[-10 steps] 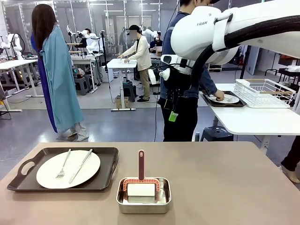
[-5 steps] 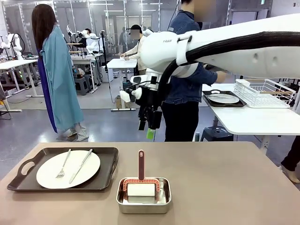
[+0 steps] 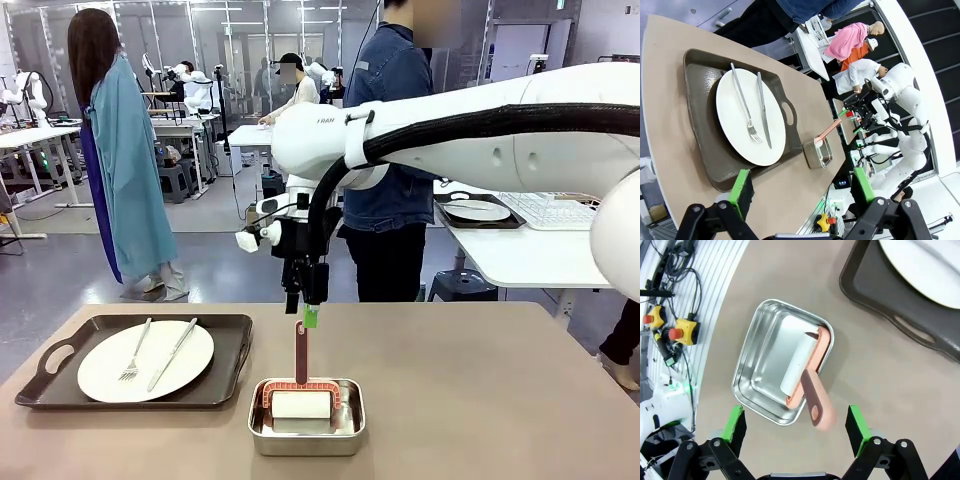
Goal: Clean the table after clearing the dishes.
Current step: When the left (or right) Handle tray is removed, use the left hand (or right hand) to clean the left (or right) side of the table with the Lint Roller.
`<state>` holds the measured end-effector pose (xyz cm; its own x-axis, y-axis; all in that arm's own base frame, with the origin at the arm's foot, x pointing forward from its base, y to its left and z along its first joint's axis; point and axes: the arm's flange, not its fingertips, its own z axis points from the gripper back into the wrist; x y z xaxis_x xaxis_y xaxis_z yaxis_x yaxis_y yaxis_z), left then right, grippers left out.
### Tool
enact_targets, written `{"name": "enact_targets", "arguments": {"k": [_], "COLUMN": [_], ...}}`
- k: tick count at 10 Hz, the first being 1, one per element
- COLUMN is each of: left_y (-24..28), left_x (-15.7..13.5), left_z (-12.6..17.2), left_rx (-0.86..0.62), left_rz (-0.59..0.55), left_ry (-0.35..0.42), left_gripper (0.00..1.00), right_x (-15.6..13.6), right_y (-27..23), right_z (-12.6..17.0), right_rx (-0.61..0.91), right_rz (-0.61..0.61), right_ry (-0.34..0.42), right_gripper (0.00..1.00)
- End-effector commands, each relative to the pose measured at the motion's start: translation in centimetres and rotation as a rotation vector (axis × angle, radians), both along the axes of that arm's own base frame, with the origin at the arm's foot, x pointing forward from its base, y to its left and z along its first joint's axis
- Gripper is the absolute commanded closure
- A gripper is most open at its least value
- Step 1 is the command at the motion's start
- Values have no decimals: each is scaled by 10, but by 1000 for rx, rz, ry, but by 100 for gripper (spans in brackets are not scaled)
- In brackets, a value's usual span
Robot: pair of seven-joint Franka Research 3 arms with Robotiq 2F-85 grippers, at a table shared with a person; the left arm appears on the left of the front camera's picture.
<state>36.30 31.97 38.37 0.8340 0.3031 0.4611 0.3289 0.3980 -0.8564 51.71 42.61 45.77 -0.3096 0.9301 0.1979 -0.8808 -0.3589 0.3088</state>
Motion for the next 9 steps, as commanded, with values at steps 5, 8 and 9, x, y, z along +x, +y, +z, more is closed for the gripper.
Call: {"name": "enact_targets", "arguments": {"k": [5,8,9], "left_y": [1,1,1], "left_x": [0,0,0], "left_z": [4,4,4], "left_rx": [-26,-26,-26], "left_rz": [11,11,11], "left_ry": [0,0,0], "left_gripper": [0,0,0], "right_x": [-9,-4,-2], "right_y": [9,2,3], "right_z": [-26,-37,-36], "right_rx": [-121,-119,-123], "right_rz": [-114,-132,-134], "right_ry": [-120,-114,-110], "right_gripper": [0,0,0]}}
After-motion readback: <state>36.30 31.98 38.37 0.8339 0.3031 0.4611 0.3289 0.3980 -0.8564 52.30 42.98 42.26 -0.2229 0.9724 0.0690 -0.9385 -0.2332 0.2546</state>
